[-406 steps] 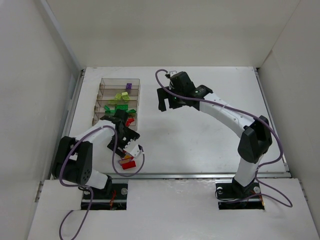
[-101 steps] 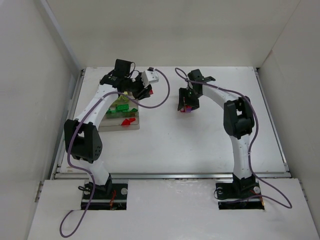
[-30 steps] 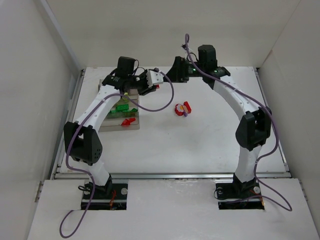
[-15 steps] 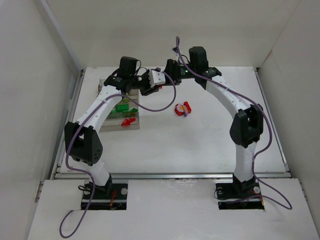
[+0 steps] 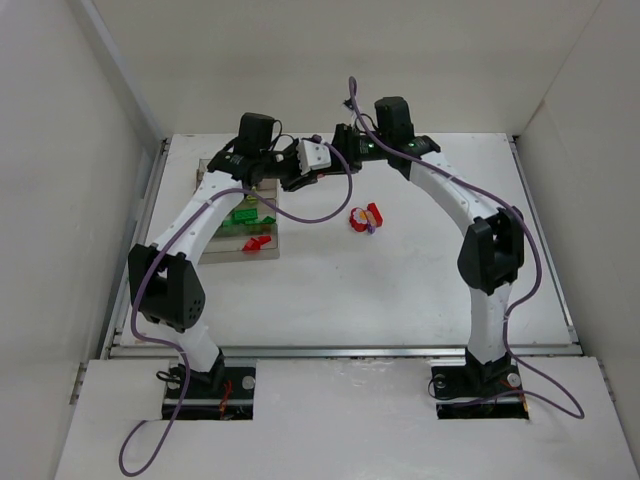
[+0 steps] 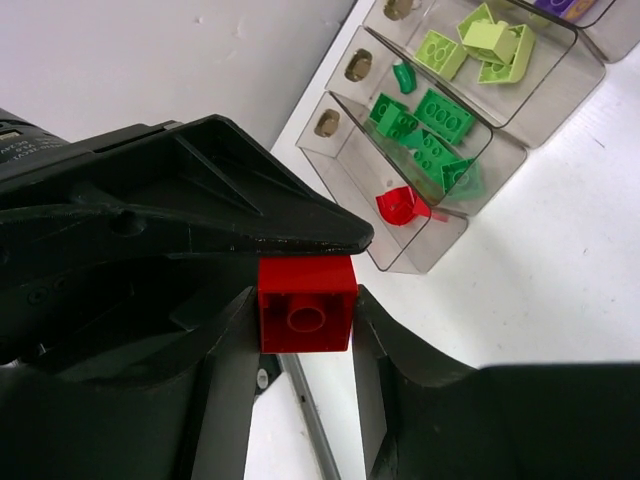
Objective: Sort the legos into containers by color
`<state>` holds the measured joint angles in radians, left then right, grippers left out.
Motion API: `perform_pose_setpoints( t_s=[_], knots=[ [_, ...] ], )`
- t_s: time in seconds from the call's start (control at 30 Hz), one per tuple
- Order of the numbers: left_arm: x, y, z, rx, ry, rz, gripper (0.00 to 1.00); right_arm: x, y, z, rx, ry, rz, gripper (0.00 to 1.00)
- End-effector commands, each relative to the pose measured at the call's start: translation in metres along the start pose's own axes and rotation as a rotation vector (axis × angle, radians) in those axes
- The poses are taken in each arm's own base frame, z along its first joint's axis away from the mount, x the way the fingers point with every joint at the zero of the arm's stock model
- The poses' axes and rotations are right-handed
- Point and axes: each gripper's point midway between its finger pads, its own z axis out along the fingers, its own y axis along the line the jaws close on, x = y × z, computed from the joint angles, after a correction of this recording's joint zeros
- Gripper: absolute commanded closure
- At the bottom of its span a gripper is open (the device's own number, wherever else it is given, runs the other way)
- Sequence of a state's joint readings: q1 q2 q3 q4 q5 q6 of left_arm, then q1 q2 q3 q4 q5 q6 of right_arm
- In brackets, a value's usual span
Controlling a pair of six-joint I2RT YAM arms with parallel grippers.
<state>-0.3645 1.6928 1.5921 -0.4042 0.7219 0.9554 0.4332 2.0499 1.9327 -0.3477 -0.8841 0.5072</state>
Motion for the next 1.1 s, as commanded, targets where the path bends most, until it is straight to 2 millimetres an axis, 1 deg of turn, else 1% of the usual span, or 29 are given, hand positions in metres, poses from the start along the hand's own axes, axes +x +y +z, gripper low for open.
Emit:
perform_pose_setpoints(
  t_s=[0.0, 0.03, 0.07, 0.1, 0.13, 0.17, 0.2, 0.23, 0.27, 0.3, 0.33, 0.37, 0.4, 0.47, 0.5, 0.57, 0.6, 0.63, 0.67, 0.7, 0.73, 0.77, 0.8, 0.87, 0.9, 0.93, 1.0, 1.03, 1.07],
  knots=[
    [-0.035, 0.005, -0.021, -0.039, -0.071, 0.047, 1.0, -0.008, 0.014, -0.006, -0.023, -0.032, -0.084, 0.97],
    [-0.035, 0.005, -0.021, -0.039, -0.071, 0.047, 1.0, -0.009, 0.018, -0.008, -0.026, -0.037, -0.091, 1.0],
    [-0.025, 0.003, -0.02, -0.042, -0.035, 0.041, 1.0, -0.008, 0.018, -0.01, -0.018, -0.041, -0.09, 1.0],
    [-0.02, 0.001, -0.022, -0.046, -0.013, 0.032, 1.0, -0.009, 0.01, -0.012, 0.001, -0.048, -0.078, 1.0],
    [-0.005, -0.001, -0.024, -0.059, 0.027, 0.012, 1.0, -0.003, 0.012, -0.017, 0.006, -0.04, -0.066, 1.0],
    [0.009, -0.003, -0.025, -0.055, 0.048, -0.003, 1.0, -0.004, 0.003, -0.024, 0.036, -0.054, -0.052, 1.0],
    [0.021, -0.003, -0.032, -0.069, 0.072, -0.015, 1.0, -0.001, -0.004, -0.028, 0.057, -0.059, -0.037, 1.0],
    [0.035, -0.006, -0.037, -0.068, 0.096, -0.035, 1.0, -0.002, -0.017, -0.038, 0.097, -0.078, -0.015, 1.0],
    [0.051, -0.001, -0.051, -0.101, 0.127, -0.045, 1.0, 0.009, -0.032, -0.041, 0.13, -0.07, 0.02, 1.0],
    [0.068, -0.007, -0.054, -0.101, 0.16, -0.066, 1.0, 0.012, -0.032, -0.044, 0.148, -0.069, 0.005, 1.0],
    [0.077, -0.01, -0.06, -0.099, 0.177, -0.081, 1.0, 0.013, -0.046, -0.05, 0.193, -0.076, 0.02, 1.0],
    [0.082, -0.012, -0.066, -0.104, 0.189, -0.098, 1.0, 0.017, -0.048, -0.052, 0.207, -0.071, 0.021, 1.0],
    [0.094, -0.012, -0.071, -0.113, 0.206, -0.124, 1.0, 0.019, -0.049, -0.052, 0.211, -0.064, 0.02, 1.0],
    [0.103, -0.015, -0.08, -0.124, 0.228, -0.145, 1.0, 0.019, -0.048, -0.052, 0.207, -0.062, 0.02, 1.0],
    [0.111, -0.016, -0.084, -0.133, 0.246, -0.161, 1.0, 0.021, -0.052, -0.05, 0.209, -0.056, 0.027, 1.0],
    [0.13, -0.026, -0.088, -0.123, 0.284, -0.163, 1.0, 0.017, -0.05, -0.049, 0.199, -0.057, 0.022, 1.0],
    [0.137, -0.028, -0.092, -0.128, 0.301, -0.162, 1.0, 0.014, -0.051, -0.047, 0.198, -0.06, 0.018, 1.0],
    [0.149, -0.032, -0.098, -0.138, 0.316, -0.177, 1.0, 0.018, -0.055, -0.046, 0.203, -0.049, 0.032, 1.0],
    [0.157, -0.035, -0.1, -0.137, 0.328, -0.188, 1.0, 0.014, -0.053, -0.046, 0.2, -0.055, 0.024, 1.0],
    [0.164, -0.033, -0.103, -0.15, 0.332, -0.181, 1.0, 0.014, -0.053, -0.046, 0.2, -0.055, 0.024, 1.0],
    [0.171, -0.03, -0.112, -0.18, 0.34, -0.191, 1.0, 0.016, -0.056, -0.044, 0.202, -0.05, 0.031, 1.0],
    [0.181, -0.034, -0.112, -0.185, 0.348, -0.205, 1.0, 0.016, -0.057, -0.044, 0.202, -0.05, 0.031, 1.0],
    [0.183, -0.023, -0.114, -0.228, 0.336, -0.19, 1.0, 0.015, -0.053, -0.045, 0.194, -0.045, 0.032, 1.0],
    [0.193, -0.021, -0.116, -0.268, 0.331, -0.216, 1.0, 0.02, -0.06, -0.041, 0.191, -0.028, 0.049, 1.0],
    [0.2, -0.015, -0.118, -0.286, 0.341, -0.216, 1.0, 0.016, -0.058, -0.041, 0.187, -0.035, 0.04, 1.0],
    [0.21, -0.014, -0.114, -0.296, 0.352, -0.225, 1.0, 0.016, -0.058, -0.041, 0.187, -0.035, 0.039, 1.0],
    [0.218, -0.015, -0.111, -0.3, 0.364, -0.239, 1.0, 0.019, -0.056, -0.037, 0.184, -0.024, 0.042, 1.0],
    [0.218, -0.008, -0.109, -0.321, 0.353, -0.227, 1.0, 0.019, -0.056, -0.037, 0.184, -0.024, 0.042, 1.0],
    [0.224, -0.007, -0.108, -0.333, 0.361, -0.239, 1.0, 0.019, -0.056, -0.037, 0.184, -0.024, 0.042, 1.0]
  ],
)
